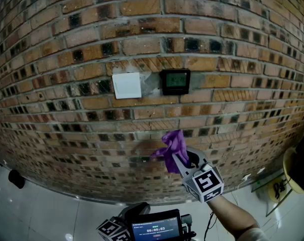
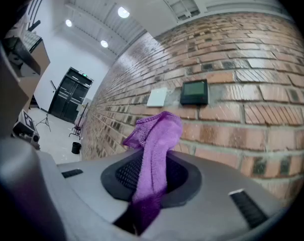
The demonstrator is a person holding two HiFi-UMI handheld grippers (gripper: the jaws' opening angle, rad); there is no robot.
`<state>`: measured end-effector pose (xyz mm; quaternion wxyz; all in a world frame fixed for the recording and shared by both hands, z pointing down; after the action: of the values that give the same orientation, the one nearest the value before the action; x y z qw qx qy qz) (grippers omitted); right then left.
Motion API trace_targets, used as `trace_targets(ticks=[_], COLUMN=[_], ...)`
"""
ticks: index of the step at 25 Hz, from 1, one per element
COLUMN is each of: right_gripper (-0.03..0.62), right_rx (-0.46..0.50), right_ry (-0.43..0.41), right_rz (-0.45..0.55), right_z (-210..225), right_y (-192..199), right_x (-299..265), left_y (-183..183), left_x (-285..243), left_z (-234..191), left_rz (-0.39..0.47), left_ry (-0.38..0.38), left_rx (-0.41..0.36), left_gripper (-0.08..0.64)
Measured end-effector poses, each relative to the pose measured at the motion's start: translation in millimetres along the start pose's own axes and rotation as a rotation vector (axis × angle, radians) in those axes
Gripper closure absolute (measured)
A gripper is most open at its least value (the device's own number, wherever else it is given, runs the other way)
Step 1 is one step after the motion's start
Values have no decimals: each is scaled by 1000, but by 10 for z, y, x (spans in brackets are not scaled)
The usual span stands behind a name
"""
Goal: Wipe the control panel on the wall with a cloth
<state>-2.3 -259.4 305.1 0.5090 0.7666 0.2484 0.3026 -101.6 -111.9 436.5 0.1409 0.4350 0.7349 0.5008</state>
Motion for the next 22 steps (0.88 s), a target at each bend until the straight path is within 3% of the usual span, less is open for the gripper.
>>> trace_targets(ticks=[5, 11, 22], right_gripper=[509, 509, 509], right_rx=[100, 148, 180], right_ry=[-22, -31, -56], right_rz=[109, 217, 244], right_z=[146, 230, 244], right_y=[-578, -1155, -1456], right_x=[-364, -762, -1434], left_y=[-15, -71, -189], left_x=[-18, 6, 73], left_z=[30, 8, -50], left_rz=[9, 17, 43], left_ry=[10, 2, -27], left_rx=[-6, -20, -48], left_gripper=[526, 526, 526])
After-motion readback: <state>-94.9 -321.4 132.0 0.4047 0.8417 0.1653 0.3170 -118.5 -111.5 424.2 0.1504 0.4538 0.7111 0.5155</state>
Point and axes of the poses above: the fingertips, and each gripper's own axes: x backward along the fingers, z to its right, y out of its underside, the point moved 1 cm from there along x, backward along the fingers, and after that the axes turned 11 degrees about z, right-handed, at the moved point
